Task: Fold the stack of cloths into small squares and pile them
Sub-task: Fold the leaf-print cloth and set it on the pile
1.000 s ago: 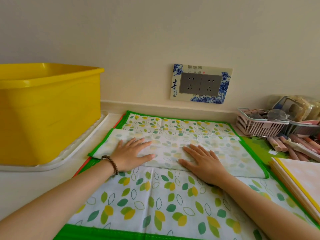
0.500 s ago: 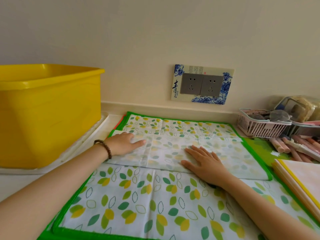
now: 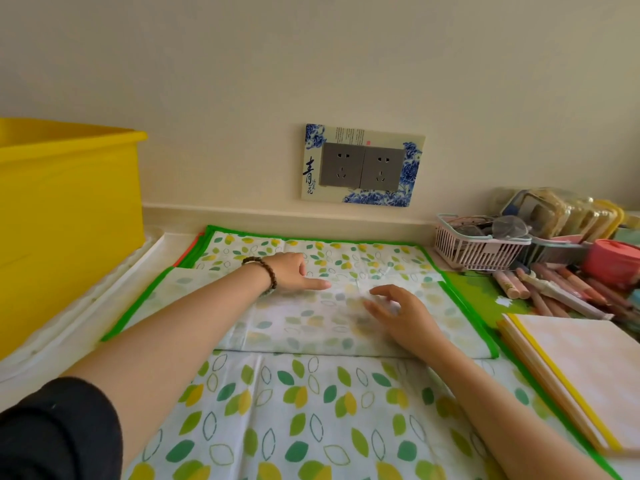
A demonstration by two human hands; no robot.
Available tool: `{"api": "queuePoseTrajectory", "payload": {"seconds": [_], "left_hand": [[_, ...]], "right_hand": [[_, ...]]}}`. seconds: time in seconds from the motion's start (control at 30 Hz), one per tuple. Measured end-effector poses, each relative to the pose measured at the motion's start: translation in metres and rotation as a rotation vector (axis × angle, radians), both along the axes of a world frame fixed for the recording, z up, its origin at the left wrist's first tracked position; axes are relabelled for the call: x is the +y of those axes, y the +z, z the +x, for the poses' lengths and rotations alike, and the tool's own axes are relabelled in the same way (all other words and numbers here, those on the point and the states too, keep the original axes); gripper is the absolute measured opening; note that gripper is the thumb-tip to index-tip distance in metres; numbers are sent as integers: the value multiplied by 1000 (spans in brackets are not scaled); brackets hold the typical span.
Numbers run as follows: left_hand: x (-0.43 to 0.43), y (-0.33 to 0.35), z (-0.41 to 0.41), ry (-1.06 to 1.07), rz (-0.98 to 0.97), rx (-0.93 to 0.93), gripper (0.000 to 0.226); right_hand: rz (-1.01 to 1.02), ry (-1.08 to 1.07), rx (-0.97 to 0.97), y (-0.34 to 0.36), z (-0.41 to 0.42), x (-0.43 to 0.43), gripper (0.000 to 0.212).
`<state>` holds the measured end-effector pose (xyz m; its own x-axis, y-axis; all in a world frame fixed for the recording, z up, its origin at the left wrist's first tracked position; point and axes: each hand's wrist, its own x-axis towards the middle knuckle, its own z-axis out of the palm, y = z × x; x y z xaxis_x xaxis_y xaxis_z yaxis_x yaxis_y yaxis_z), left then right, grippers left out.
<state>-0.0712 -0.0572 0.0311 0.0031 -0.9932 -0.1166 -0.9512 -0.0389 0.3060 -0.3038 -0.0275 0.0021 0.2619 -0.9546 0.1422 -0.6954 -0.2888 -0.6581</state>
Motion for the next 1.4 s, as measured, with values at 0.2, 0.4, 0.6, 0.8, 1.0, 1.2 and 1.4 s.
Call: {"api": "queuePoseTrajectory", "payload": {"seconds": [0.2, 0.4, 0.6, 0.8, 1.0, 1.2, 1.4], "left_hand": [[2, 7, 2, -53, 61, -10, 58], [20, 12, 12, -177, -27, 178, 38], [50, 12, 25, -51, -410, 539, 24], [67, -17, 15, 278, -368, 849, 22], [80, -21, 3, 372, -117, 925, 11], [88, -21, -1, 400, -69, 955, 23], [107, -16, 8, 325, -248, 644, 61]], "right_hand": [[-14, 15, -4, -1, 1, 1, 36], [-86, -15, -117, -1, -1, -1, 31], [-199, -148, -322, 7, -6, 3, 46], [439, 79, -568, 10, 10, 20, 58], [326, -11, -430, 9, 6, 14, 56], [316, -4, -372, 9, 3, 10, 53], [357, 56, -433, 12, -8, 6, 48]]}}
